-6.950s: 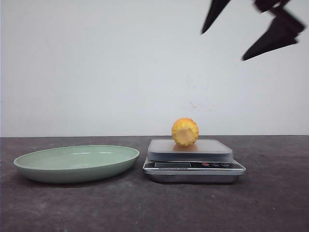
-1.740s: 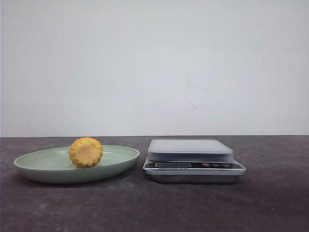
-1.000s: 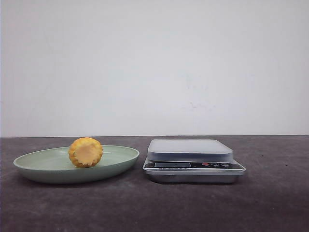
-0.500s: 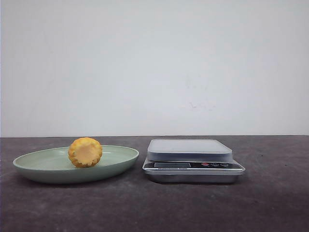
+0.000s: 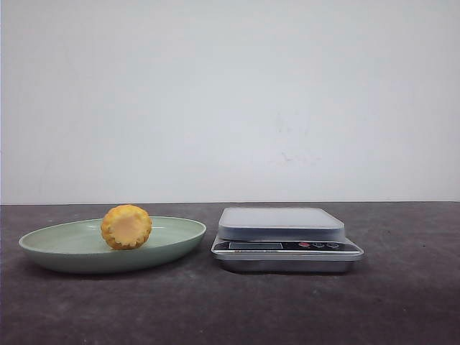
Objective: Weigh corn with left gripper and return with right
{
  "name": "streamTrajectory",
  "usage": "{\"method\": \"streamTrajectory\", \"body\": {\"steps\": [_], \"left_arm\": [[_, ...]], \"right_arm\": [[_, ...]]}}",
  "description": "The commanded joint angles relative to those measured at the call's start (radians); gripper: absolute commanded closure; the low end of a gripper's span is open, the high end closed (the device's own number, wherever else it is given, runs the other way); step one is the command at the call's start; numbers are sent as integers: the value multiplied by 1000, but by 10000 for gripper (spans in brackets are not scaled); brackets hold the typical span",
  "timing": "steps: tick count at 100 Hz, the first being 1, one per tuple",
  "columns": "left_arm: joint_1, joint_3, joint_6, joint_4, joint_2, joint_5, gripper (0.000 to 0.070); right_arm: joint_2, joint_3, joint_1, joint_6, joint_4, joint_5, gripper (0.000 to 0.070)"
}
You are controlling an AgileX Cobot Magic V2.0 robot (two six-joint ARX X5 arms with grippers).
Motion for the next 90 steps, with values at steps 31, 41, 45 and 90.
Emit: {"method": "streamTrajectory", "body": {"steps": [31,41,45,90], "left_arm": [[-6,18,0,-39,-1,1,684],[-6,18,0,-39,-1,1,684],[-6,18,0,-39,-1,1,684],[-6,18,0,-39,0,1,684]], "right_arm": [[42,18,-350,6,-94,-114,694],[63,18,-519,-21,-35,-383,694],[71,18,-607,-59,2,-514,694],[14,14,-993,-406,247,-954,694]]}}
